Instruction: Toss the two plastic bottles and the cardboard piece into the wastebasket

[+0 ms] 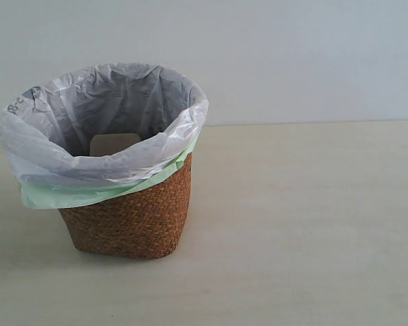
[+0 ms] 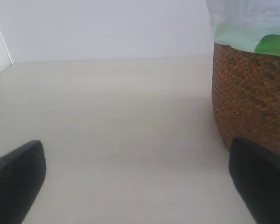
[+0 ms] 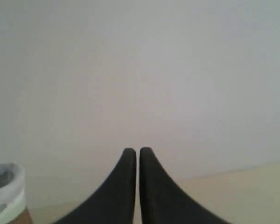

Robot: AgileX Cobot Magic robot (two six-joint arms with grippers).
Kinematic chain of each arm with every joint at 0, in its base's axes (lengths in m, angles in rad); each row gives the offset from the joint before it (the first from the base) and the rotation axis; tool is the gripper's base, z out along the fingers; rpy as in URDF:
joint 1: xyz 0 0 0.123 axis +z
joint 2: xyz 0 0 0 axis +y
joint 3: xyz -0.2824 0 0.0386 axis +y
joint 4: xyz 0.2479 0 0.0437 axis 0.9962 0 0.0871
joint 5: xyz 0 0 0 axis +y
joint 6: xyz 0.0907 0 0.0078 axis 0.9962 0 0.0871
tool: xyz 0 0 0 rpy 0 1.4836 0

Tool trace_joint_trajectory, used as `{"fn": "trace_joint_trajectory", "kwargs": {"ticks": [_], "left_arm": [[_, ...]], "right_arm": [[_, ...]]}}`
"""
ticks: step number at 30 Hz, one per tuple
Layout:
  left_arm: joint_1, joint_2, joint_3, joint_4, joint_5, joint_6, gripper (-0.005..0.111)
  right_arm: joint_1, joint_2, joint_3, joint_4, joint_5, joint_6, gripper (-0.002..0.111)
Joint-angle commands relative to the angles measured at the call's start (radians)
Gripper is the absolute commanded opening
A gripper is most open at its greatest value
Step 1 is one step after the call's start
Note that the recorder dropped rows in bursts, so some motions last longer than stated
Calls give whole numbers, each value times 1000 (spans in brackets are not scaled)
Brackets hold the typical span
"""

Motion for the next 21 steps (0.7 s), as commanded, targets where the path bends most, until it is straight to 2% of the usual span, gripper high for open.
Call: {"fn": "trace_joint_trajectory", "kwargs": {"ticks": [1, 7, 21], "left_arm": [[-7, -3, -4, -2, -7, -9, 108], [-7, -3, -4, -2, -7, -9, 108], [-7, -3, -4, -2, -7, -9, 108]], "right_arm": [[4, -5, 142, 4, -131, 2, 0], [4, -5, 248, 4, -138, -88, 0], [4, -5, 248, 0, -84, -135, 0]]}}
